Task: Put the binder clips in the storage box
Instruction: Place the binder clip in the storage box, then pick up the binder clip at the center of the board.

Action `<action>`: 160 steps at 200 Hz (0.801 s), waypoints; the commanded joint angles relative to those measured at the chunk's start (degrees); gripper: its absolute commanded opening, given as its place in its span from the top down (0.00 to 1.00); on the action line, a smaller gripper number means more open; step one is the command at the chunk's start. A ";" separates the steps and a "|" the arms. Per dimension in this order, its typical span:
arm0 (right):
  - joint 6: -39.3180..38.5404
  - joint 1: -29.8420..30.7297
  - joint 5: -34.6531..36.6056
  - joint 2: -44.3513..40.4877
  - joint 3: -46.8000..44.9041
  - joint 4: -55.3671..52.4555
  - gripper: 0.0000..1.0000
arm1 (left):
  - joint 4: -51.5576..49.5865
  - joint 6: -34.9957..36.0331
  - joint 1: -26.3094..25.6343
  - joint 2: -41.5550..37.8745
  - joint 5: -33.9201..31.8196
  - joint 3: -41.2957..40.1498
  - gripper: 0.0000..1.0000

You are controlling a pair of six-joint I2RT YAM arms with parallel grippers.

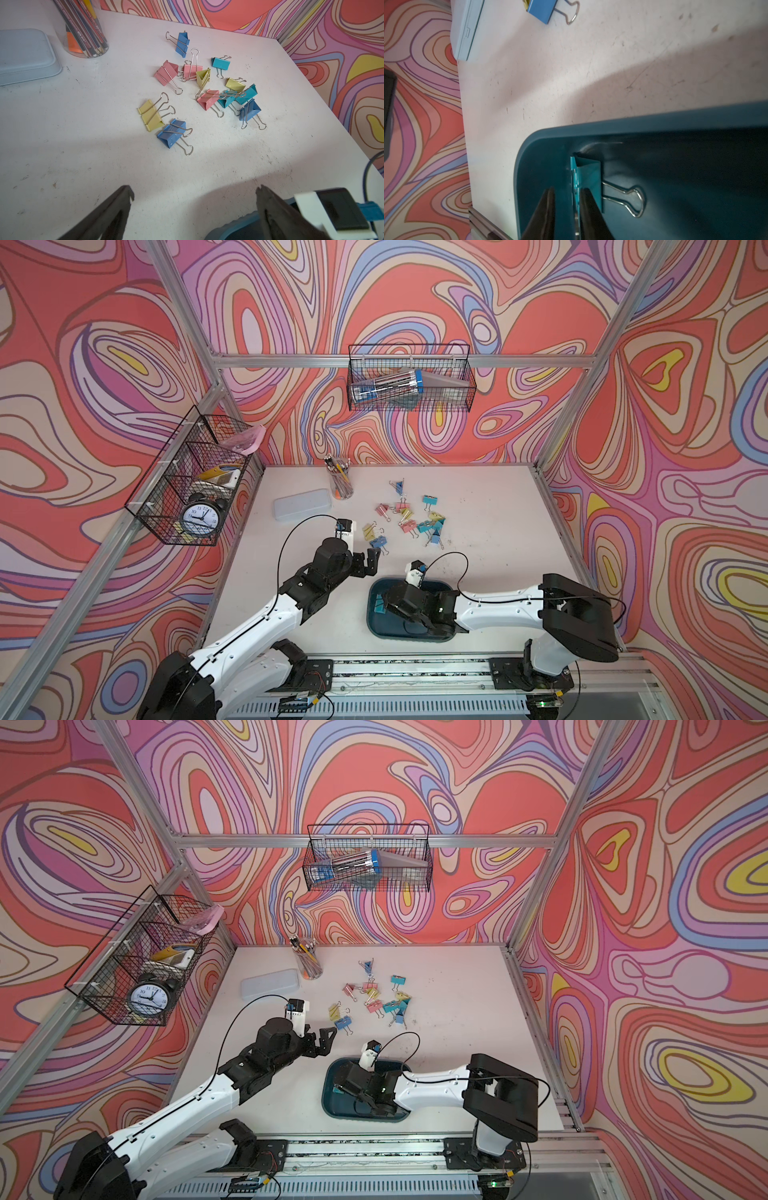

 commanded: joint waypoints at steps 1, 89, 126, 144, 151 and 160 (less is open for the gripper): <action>-5.09 -0.25 3.47 -6.33 3.27 -7.34 0.66 | 0.58 -0.04 0.28 0.15 0.29 0.67 0.01; -11.54 -19.69 -7.65 5.55 18.98 -4.36 0.54 | -7.95 -3.58 0.76 -9.56 -2.97 3.75 0.01; -9.83 -21.24 -8.37 16.67 26.77 -5.33 0.27 | -9.09 -5.03 0.85 -12.28 -5.99 1.79 0.01; -7.59 -21.38 -8.32 19.10 26.70 -4.11 0.26 | -9.54 -5.87 0.93 -12.54 -6.81 1.12 0.01; -6.87 -21.51 -8.56 19.72 26.39 -3.40 0.26 | -9.54 -6.08 0.99 -12.57 -6.91 1.10 0.01; -6.36 -21.81 -8.70 20.67 26.06 -2.55 0.26 | -9.46 -6.25 1.02 -12.48 -6.92 1.01 0.01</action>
